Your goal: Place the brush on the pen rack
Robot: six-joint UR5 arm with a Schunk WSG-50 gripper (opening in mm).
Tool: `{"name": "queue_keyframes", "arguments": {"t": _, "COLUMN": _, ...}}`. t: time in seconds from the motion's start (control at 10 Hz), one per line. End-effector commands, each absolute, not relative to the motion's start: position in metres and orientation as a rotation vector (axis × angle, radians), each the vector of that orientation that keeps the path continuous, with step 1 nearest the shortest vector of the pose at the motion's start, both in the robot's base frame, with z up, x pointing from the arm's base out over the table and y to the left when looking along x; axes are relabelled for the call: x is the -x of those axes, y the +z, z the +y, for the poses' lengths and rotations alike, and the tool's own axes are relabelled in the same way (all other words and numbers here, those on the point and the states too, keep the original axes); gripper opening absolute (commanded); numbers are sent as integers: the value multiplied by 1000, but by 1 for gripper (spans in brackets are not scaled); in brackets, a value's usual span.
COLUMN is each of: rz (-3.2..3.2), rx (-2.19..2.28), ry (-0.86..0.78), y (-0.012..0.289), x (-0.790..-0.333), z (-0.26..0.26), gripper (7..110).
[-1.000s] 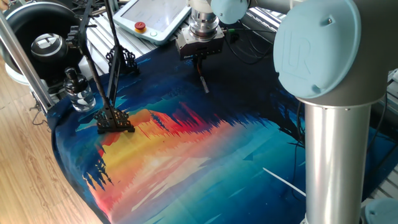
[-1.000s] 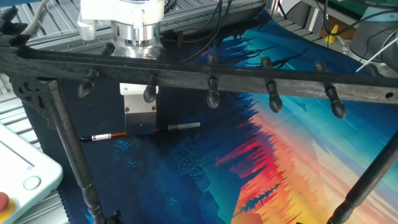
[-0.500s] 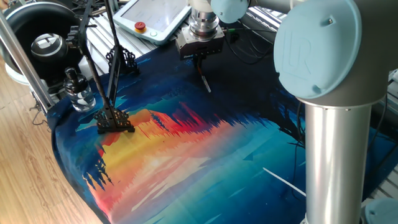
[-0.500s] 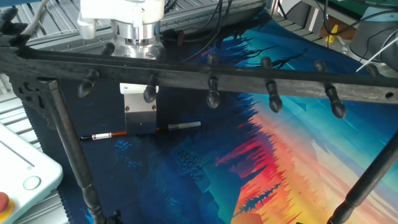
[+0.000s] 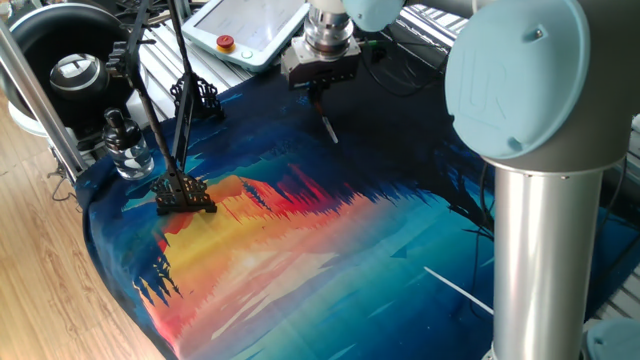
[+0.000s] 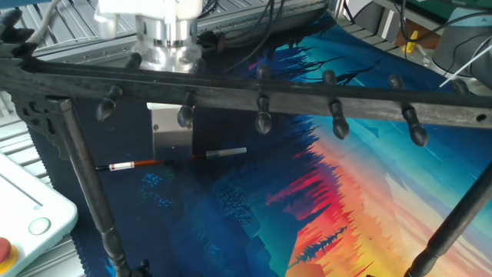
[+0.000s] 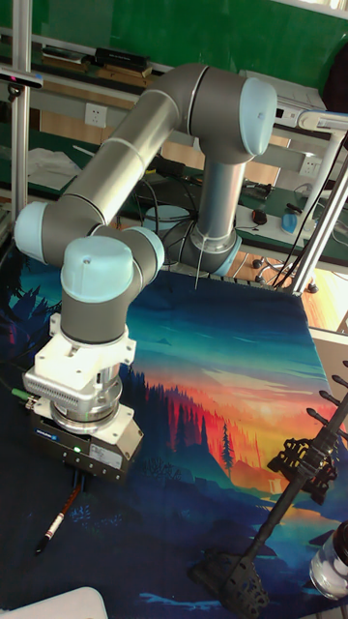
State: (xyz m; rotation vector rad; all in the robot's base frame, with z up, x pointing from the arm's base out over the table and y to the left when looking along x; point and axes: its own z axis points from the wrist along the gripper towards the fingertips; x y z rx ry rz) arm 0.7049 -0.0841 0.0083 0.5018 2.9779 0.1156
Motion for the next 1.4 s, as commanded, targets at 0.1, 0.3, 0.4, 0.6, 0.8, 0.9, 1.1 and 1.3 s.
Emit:
{"name": "queue_keyframes", "arguments": {"t": 0.1, "rz": 2902, "rx": -239, "ry": 276, "y": 45, "x": -726, "z": -59, "gripper": 7}}
{"name": "queue_keyframes", "arguments": {"t": 0.3, "rz": 2833, "rx": 13, "ry": 399, "y": 65, "x": -727, "z": -32, "gripper": 7}}
{"name": "queue_keyframes", "arguments": {"t": 0.4, "rz": 2804, "rx": 161, "ry": 436, "y": 75, "x": -721, "z": -21, "gripper": 7}}
{"name": "queue_keyframes", "arguments": {"t": 0.6, "rz": 2710, "rx": 388, "ry": 512, "y": 97, "x": -716, "z": 3, "gripper": 7}}
{"name": "queue_keyframes", "arguments": {"t": 0.8, "rz": 2572, "rx": 637, "ry": 532, "y": 114, "x": -719, "z": 23, "gripper": 7}}
{"name": "queue_keyframes", "arguments": {"t": 0.9, "rz": 2501, "rx": 711, "ry": 545, "y": 123, "x": -722, "z": 31, "gripper": 7}}
{"name": "queue_keyframes", "arguments": {"t": 1.1, "rz": 2394, "rx": 789, "ry": 496, "y": 139, "x": -723, "z": 33, "gripper": 7}}
{"name": "queue_keyframes", "arguments": {"t": 1.3, "rz": 2250, "rx": 880, "ry": 571, "y": 162, "x": -723, "z": 52, "gripper": 7}}
